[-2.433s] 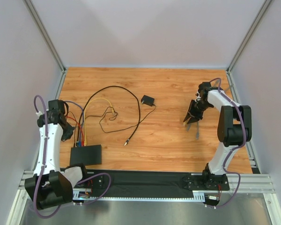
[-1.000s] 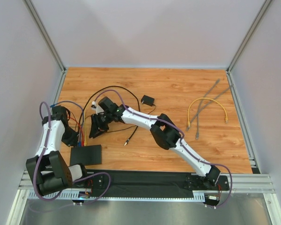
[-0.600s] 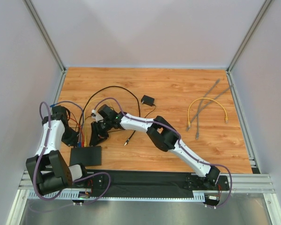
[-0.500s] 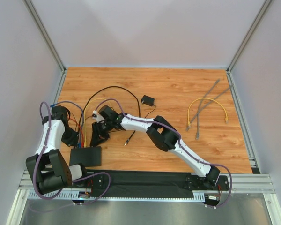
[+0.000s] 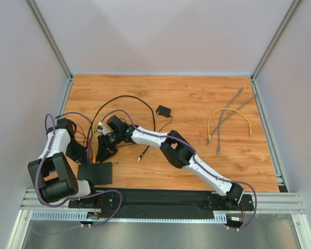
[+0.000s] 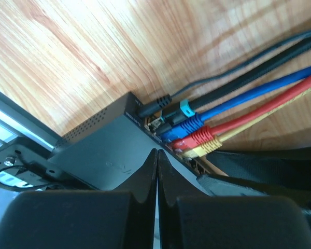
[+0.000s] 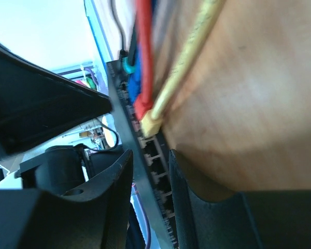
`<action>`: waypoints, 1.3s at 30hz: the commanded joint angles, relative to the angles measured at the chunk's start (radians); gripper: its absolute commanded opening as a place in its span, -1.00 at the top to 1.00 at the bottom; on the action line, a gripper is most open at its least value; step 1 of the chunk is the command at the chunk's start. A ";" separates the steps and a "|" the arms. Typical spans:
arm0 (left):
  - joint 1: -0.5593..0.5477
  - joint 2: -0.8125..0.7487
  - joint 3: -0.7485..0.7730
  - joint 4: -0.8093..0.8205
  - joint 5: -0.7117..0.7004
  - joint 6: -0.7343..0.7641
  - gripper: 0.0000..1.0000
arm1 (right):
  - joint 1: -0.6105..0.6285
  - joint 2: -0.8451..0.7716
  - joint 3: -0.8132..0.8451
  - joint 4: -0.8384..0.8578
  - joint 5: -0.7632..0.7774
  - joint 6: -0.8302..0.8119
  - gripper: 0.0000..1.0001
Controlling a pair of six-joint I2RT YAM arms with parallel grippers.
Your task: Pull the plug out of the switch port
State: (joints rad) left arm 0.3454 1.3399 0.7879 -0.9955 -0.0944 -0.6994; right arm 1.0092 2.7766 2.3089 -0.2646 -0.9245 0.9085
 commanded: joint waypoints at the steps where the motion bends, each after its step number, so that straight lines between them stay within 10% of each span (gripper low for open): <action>1: 0.047 -0.024 0.004 0.044 0.039 0.035 1.00 | -0.007 0.040 0.057 0.014 -0.040 0.001 0.28; 39: 0.083 0.053 -0.022 0.095 0.064 0.064 1.00 | 0.040 0.210 0.216 0.016 -0.033 0.069 0.53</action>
State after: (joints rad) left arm 0.4160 1.4120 0.7830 -0.9287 -0.0158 -0.6479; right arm 1.0111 2.9246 2.5015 -0.2436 -1.0046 0.9951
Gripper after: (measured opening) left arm 0.003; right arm 0.239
